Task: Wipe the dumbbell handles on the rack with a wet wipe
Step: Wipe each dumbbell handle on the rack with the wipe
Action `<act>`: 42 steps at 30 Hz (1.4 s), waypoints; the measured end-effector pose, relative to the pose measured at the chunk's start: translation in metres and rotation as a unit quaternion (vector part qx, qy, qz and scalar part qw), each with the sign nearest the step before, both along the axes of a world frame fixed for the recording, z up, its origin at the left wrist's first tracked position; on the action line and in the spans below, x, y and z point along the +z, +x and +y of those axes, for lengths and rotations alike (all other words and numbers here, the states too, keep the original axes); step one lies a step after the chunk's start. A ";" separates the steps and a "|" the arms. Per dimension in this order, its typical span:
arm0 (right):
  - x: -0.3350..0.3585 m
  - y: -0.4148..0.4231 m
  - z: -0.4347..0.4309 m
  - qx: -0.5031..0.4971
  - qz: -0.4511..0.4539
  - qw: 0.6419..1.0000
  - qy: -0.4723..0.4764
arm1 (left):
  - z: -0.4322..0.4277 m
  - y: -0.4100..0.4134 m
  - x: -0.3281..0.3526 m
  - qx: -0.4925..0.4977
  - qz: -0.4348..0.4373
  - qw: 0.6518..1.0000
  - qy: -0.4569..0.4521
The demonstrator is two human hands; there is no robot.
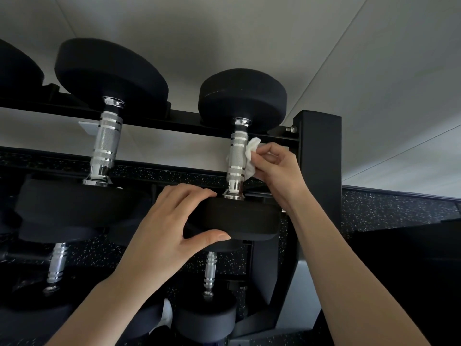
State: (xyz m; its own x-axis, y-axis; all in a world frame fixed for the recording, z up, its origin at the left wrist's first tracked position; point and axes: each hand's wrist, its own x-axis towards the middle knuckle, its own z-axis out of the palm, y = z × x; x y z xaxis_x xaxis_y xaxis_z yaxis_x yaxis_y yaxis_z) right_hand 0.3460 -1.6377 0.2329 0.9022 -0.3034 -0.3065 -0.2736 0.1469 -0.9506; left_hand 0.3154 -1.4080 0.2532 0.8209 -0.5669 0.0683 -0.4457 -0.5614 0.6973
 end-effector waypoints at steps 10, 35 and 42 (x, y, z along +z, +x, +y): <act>0.004 0.029 0.000 -0.038 -0.030 0.994 0.098 | 0.000 0.001 0.000 -0.003 0.004 1.000 -0.002; 0.035 -0.028 0.015 0.153 0.024 0.937 -0.313 | 0.000 0.000 -0.005 0.006 0.016 1.000 -0.026; 0.049 -0.015 0.032 0.216 0.017 0.873 -0.437 | 0.001 0.004 -0.009 0.016 0.069 0.995 -0.077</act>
State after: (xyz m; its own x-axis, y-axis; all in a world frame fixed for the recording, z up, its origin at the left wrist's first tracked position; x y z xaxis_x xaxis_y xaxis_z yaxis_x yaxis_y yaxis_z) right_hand 0.3313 -1.6058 0.2815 0.9852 -0.0690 -0.1568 -0.1543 -0.7546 -0.6378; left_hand 0.3195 -1.4072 0.2438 0.8456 -0.5326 0.0367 -0.3231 -0.4558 0.8293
